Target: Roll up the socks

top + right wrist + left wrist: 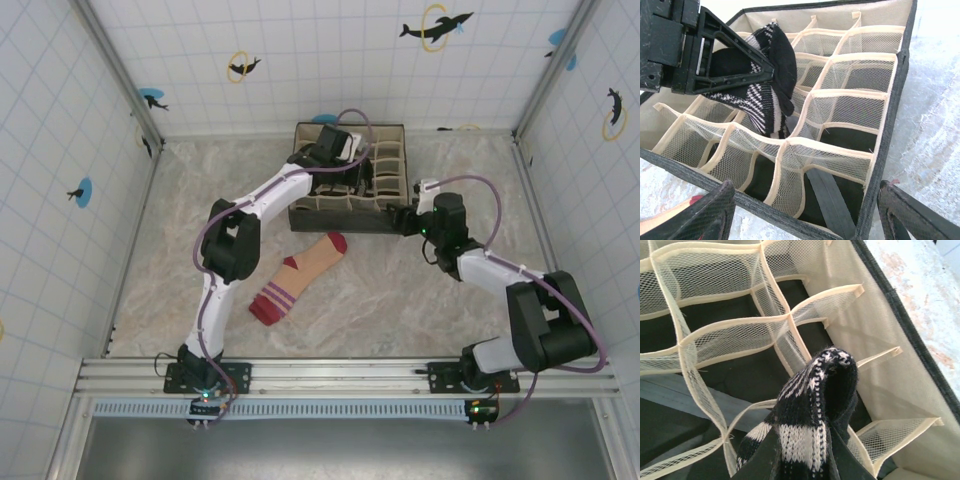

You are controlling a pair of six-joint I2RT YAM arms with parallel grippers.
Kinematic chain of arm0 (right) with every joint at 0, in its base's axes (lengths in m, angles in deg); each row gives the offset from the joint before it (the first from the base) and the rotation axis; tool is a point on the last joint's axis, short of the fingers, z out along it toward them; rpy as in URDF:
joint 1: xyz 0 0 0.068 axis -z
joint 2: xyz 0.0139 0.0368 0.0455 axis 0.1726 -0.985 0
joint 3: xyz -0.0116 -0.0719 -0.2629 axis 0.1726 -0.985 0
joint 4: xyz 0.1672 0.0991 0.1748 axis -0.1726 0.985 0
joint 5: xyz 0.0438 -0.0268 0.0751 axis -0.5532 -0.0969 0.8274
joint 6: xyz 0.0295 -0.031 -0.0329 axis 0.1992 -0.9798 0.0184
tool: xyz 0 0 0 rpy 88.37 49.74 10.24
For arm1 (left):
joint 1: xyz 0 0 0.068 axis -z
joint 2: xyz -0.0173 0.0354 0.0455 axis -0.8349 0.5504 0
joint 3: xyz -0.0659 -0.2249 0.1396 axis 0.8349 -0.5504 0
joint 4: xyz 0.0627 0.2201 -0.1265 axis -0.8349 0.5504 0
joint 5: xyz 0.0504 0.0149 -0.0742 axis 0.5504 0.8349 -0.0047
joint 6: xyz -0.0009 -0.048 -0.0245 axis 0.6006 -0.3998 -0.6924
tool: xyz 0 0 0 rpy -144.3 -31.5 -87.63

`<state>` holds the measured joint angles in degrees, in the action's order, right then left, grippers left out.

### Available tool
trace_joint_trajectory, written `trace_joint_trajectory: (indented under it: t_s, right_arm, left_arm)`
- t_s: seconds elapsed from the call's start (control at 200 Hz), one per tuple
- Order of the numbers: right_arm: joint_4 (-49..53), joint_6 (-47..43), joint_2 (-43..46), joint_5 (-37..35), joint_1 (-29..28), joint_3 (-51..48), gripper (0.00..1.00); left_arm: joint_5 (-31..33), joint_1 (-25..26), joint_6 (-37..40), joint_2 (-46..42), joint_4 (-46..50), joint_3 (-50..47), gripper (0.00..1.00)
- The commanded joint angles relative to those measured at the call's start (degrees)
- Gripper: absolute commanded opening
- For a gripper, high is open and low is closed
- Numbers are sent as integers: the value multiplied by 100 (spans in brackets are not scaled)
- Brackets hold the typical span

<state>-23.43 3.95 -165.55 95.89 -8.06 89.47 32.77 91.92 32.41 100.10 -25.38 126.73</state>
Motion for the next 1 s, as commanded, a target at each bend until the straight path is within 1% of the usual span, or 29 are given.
trace_joint_trajectory:
  t_s: [0.0,0.09,0.24,0.445,0.586,0.631,0.681,0.786,0.851,0.871,0.966,0.991]
  right_arm:
    - [2,33,154,-63,40,-92,76]
    - [2,50,145,-61,49,-81,76]
    - [-9,92,111,-6,46,-26,76]
    - [37,82,141,27,45,-5,76]
    - [85,20,146,14,51,15,76]
    - [109,15,125,18,59,49,76]
    - [113,31,95,30,53,80,76]
    - [96,122,-21,78,62,224,76]
    - [152,211,-140,91,80,409,77]
    - [199,237,-184,98,85,485,77]
    - [403,398,-413,232,117,882,75]
    - [438,461,-469,276,129,967,74]
  left_arm:
    - [193,-16,369,-35,117,187,0]
    - [87,-15,515,-44,134,120,0]
    - [-60,9,536,-52,-29,-96,0]
    - [235,178,769,85,-127,-156,0]
    - [299,178,801,87,-130,-263,7]
    - [257,179,793,62,-156,-279,12]
    - [265,185,796,39,-213,-319,23]
    - [291,187,818,25,-228,-340,31]
    - [338,182,824,19,-207,-360,46]
    - [345,189,833,9,-198,-368,49]
    - [387,187,841,-28,-188,-418,56]
    - [398,188,843,-40,-186,-429,59]
